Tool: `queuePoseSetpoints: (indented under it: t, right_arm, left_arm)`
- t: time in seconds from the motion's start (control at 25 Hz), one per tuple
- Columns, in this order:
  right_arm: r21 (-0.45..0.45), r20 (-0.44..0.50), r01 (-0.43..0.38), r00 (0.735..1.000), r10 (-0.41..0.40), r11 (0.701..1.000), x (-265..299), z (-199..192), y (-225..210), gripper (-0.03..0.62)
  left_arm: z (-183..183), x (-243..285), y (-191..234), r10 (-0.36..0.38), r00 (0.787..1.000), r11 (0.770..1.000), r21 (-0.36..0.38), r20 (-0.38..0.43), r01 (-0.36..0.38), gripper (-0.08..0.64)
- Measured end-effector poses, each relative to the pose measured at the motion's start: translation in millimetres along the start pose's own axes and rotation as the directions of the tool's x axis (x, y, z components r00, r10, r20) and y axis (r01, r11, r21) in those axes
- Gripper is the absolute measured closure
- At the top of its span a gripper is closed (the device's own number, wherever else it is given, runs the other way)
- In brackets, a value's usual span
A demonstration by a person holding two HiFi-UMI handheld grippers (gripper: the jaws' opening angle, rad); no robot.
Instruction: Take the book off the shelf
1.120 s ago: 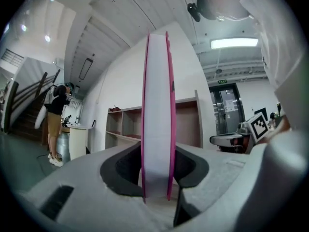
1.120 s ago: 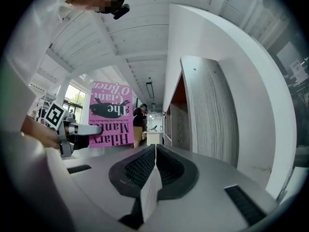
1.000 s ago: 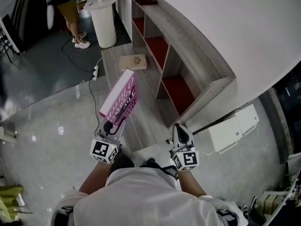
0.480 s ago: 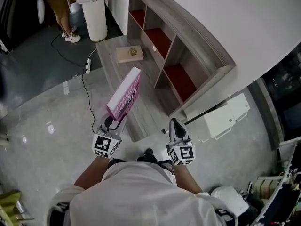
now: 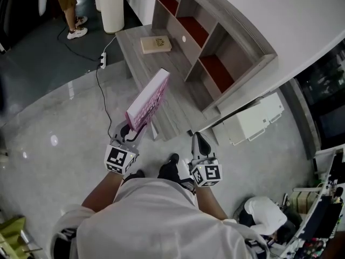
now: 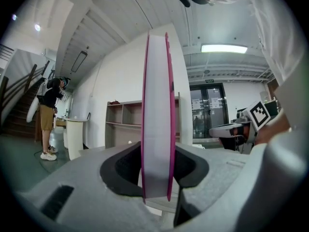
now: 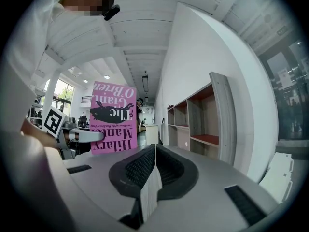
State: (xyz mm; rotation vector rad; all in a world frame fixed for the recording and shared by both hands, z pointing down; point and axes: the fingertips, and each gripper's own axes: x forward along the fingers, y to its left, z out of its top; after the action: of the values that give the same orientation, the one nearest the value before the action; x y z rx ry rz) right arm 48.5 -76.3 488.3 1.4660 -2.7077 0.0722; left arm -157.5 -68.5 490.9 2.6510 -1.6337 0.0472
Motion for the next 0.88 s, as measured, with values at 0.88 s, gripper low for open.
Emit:
queuePoseSetpoints:
  t: [0.88]
  right_arm:
    - [0.006, -0.005, -0.041, 0.999, 0.042, 0.999, -55.4, -19.9, 42.1, 0.577]
  left_arm:
    - [-36.2, -60.7, -31.6, 0.005, 1.0, 0.999, -0.036, -0.025, -0.005, 0.414]
